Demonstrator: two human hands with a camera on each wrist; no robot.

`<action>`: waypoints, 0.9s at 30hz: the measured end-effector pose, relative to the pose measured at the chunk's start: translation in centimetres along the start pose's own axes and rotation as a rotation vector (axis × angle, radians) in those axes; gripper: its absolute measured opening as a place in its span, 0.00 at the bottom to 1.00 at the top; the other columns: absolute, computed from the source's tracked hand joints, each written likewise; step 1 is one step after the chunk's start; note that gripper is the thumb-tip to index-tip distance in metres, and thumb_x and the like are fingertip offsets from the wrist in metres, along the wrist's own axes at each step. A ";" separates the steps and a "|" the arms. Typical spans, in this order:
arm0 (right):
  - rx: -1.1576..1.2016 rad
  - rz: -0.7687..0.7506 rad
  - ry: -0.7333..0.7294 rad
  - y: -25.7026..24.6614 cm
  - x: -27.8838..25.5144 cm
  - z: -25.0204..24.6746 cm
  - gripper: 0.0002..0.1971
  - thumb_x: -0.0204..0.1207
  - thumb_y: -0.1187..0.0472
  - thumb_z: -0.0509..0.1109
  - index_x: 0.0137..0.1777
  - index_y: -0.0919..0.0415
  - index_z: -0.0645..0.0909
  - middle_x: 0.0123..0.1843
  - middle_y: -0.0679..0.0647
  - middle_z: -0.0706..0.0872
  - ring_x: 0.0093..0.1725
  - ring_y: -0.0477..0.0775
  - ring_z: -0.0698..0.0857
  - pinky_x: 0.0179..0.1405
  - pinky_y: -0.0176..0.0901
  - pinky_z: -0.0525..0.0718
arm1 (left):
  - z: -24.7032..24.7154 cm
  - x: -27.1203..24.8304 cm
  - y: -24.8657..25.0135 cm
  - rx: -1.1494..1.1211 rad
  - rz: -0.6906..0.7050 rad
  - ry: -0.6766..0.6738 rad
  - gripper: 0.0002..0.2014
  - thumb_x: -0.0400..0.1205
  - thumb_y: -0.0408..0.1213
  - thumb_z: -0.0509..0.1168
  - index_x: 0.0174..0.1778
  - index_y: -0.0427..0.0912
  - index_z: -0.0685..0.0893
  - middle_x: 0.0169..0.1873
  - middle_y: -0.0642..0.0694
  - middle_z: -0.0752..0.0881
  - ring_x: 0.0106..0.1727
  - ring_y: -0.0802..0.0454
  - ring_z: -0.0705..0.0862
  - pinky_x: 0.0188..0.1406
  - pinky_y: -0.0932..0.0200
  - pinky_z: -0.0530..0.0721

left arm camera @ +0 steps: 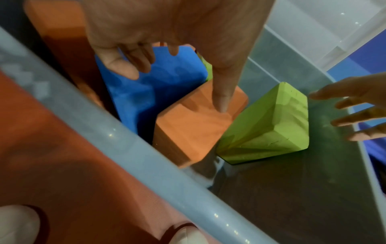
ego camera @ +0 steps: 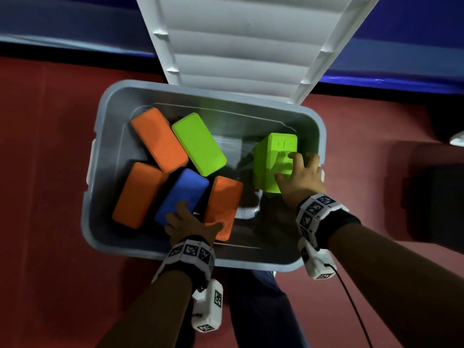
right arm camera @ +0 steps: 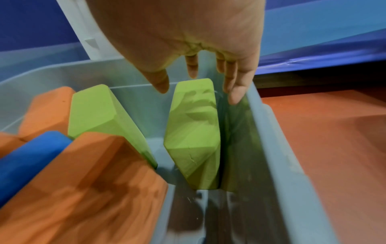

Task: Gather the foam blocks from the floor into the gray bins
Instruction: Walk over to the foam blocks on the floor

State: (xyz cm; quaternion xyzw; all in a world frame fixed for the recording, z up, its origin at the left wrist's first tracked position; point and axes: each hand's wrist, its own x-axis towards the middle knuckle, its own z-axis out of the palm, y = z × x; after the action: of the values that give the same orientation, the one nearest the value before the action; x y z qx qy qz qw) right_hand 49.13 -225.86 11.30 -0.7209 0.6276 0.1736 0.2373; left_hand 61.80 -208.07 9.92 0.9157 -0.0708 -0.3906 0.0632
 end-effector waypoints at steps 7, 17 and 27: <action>0.156 0.031 -0.153 1.2 -6.0 -4.8 0.26 0.76 0.52 0.68 0.72 0.57 0.68 0.72 0.64 0.64 0.67 0.71 0.75 0.65 0.56 0.76 | -5.4 -4.3 1.0 -0.065 0.093 -0.044 0.40 0.69 0.41 0.77 0.74 0.45 0.64 0.74 0.37 0.61 0.72 0.34 0.64 0.66 0.44 0.68; 0.287 0.074 -0.263 -0.1 -22.2 -14.0 0.24 0.78 0.54 0.67 0.72 0.60 0.69 0.65 0.66 0.76 0.62 0.67 0.80 0.61 0.48 0.76 | -19.8 -14.9 6.9 -0.076 0.394 -0.135 0.27 0.75 0.41 0.71 0.69 0.44 0.71 0.68 0.37 0.72 0.69 0.39 0.72 0.66 0.56 0.70; 0.473 0.189 -0.111 -3.3 -38.2 -17.4 0.18 0.78 0.52 0.67 0.65 0.59 0.76 0.62 0.61 0.84 0.62 0.63 0.81 0.53 0.44 0.74 | -29.4 -25.2 2.9 0.072 0.662 -0.386 0.22 0.78 0.40 0.69 0.66 0.41 0.73 0.55 0.40 0.80 0.61 0.41 0.80 0.60 0.53 0.75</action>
State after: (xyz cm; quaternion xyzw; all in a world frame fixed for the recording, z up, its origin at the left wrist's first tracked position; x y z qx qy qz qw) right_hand 45.70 -203.82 47.06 -0.5730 0.7012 0.0828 0.4161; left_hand 65.66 -204.68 48.42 0.7546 -0.3868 -0.5116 0.1390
